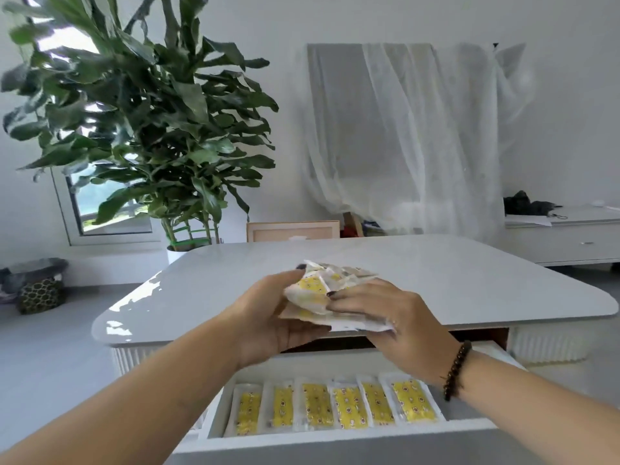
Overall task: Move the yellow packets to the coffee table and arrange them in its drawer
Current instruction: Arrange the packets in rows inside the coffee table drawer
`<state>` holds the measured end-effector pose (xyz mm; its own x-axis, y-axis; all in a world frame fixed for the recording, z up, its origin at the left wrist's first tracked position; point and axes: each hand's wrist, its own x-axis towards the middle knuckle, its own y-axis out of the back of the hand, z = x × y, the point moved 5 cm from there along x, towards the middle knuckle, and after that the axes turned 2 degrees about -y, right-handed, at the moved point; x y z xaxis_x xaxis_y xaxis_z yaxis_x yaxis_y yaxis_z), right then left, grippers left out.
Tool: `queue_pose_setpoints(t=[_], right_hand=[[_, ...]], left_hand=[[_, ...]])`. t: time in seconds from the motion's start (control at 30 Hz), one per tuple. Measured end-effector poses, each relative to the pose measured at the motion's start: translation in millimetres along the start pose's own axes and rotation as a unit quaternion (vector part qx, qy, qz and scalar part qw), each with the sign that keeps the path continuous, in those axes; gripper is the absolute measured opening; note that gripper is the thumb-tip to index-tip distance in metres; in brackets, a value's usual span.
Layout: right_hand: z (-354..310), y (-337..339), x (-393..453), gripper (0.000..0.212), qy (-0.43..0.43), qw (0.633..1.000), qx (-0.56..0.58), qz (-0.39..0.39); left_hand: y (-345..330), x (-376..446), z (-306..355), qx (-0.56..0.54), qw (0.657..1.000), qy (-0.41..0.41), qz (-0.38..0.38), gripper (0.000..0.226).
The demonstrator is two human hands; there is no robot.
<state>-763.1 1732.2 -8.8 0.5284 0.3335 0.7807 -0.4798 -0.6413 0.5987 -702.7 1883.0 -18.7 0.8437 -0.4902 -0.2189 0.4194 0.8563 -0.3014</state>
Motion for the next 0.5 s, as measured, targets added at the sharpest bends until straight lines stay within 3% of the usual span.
queue_pose_setpoints(t=[0.07,0.13,0.23,0.3,0.37,0.4,0.43,0.5], right_hand=[[-8,-3,-11,0.044,0.025,0.999,-0.016,-0.034],[-11,-1,-18,0.052,0.005,0.999,-0.016,-0.03],[-12,4,-20,0.064,-0.169,0.984,0.053,0.027],[-7,3,-25,0.045,-0.342,0.912,0.211,0.086],[-3,-6,-31,0.02,-0.46,0.762,0.442,0.112],[-9,-11,-31,0.02,-0.481,0.697,0.524,0.094],[-15,-15,-30,0.025,-0.485,0.664,0.566,0.062],[-23,-21,-29,0.025,-0.477,0.68,0.558,0.007]], left_hand=[[6,-12,-12,0.054,0.999,0.007,0.003,0.024],[11,-18,-19,0.053,0.998,-0.011,0.01,0.024],[19,-31,-16,0.033,0.995,-0.068,0.067,0.026],[24,-39,-12,0.02,0.989,-0.106,0.097,0.024],[28,-45,-9,0.006,0.984,-0.133,0.117,0.024],[29,-47,-9,0.003,0.982,-0.142,0.121,0.023],[29,-49,-10,0.003,0.982,-0.147,0.12,0.022],[26,-51,-13,0.024,0.983,-0.152,0.104,0.021]])
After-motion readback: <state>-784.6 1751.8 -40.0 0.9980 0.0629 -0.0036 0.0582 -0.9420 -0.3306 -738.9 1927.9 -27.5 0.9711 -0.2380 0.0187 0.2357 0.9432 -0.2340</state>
